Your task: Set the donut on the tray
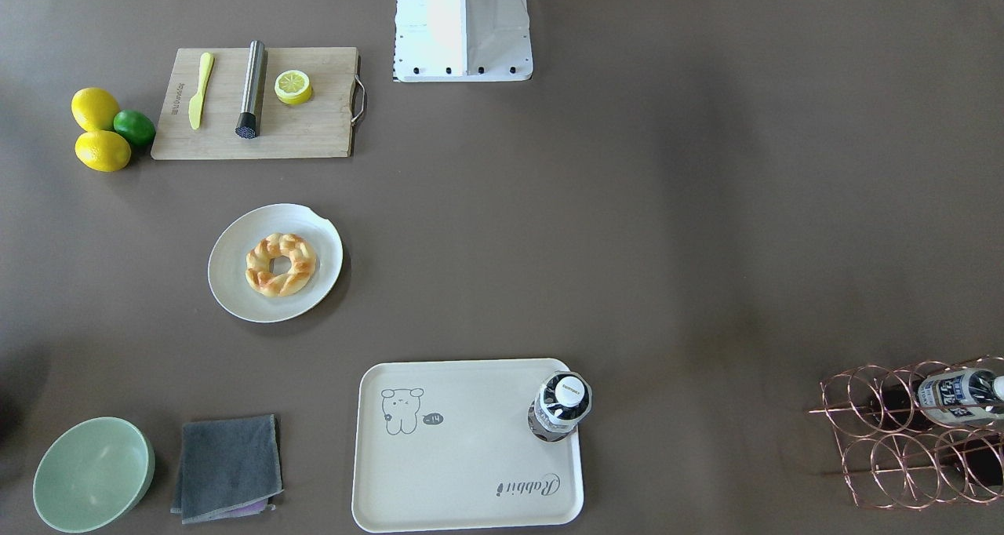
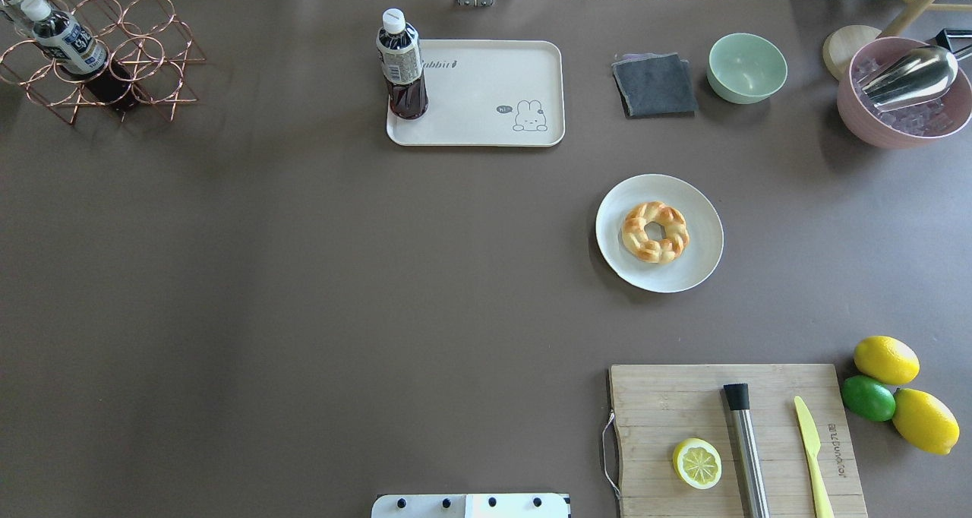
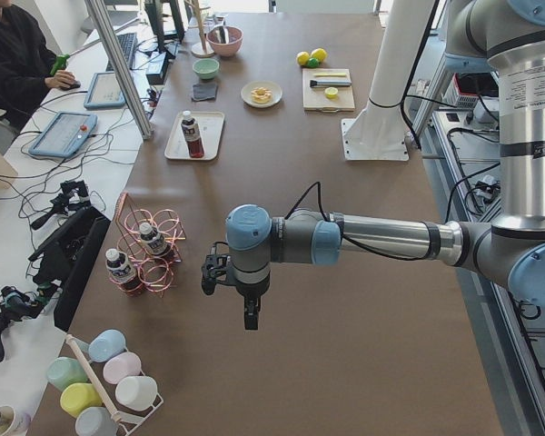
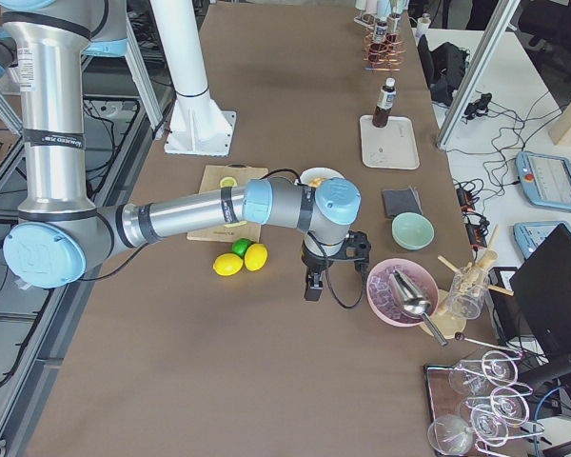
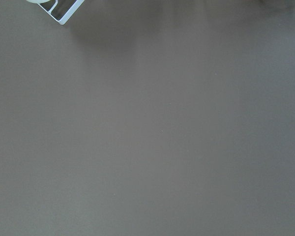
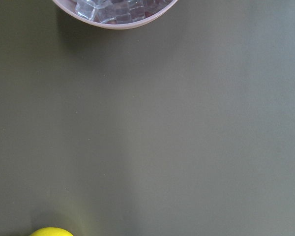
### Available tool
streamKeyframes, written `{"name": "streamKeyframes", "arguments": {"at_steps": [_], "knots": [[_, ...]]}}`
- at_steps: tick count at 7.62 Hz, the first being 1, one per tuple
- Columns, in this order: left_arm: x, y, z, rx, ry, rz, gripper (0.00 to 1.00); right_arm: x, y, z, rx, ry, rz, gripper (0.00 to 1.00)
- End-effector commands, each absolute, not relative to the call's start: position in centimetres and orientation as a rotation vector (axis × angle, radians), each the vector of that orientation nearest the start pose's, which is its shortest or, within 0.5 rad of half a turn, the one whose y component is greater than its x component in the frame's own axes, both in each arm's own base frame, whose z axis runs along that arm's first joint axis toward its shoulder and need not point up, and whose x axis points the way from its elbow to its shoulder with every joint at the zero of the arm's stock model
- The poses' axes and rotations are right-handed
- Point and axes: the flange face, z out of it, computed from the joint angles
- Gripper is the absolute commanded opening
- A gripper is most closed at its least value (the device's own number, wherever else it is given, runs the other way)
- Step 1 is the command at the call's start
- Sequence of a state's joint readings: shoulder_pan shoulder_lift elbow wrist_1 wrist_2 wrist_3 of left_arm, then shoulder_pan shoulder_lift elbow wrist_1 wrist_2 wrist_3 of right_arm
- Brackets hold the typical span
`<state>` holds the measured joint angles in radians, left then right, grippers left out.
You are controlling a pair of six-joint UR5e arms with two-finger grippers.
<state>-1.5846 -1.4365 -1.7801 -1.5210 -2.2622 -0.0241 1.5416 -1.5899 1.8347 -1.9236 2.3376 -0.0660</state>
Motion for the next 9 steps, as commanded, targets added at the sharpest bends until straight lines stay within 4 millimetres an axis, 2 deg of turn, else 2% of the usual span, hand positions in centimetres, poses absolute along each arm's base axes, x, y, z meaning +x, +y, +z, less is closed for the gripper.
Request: {"name": "streamKeyframes", "arguments": {"at_steps": [1,3,4,9], "knots": [[-7.6,-43.4,62.9,0.018,0.687,-0.029,0.98,4.7,-46.7,57.4,-0.085,-0.772,-0.058,1.00],[-7.6,-43.5,63.0,0.017,0.687,-0.029,0.98,4.6,-47.3,59.4,-0.059,-0.781,-0.069,1.00],[-7.6,-43.5,63.0,0.018,0.687,-0.029,0.98,4.6,-47.3,59.8,-0.053,-0.785,-0.071,1.00],[-7.7,-43.6,63.0,0.019,0.687,-0.030,0.98,4.6,-47.3,59.8,-0.049,-0.783,-0.076,1.00]]}}
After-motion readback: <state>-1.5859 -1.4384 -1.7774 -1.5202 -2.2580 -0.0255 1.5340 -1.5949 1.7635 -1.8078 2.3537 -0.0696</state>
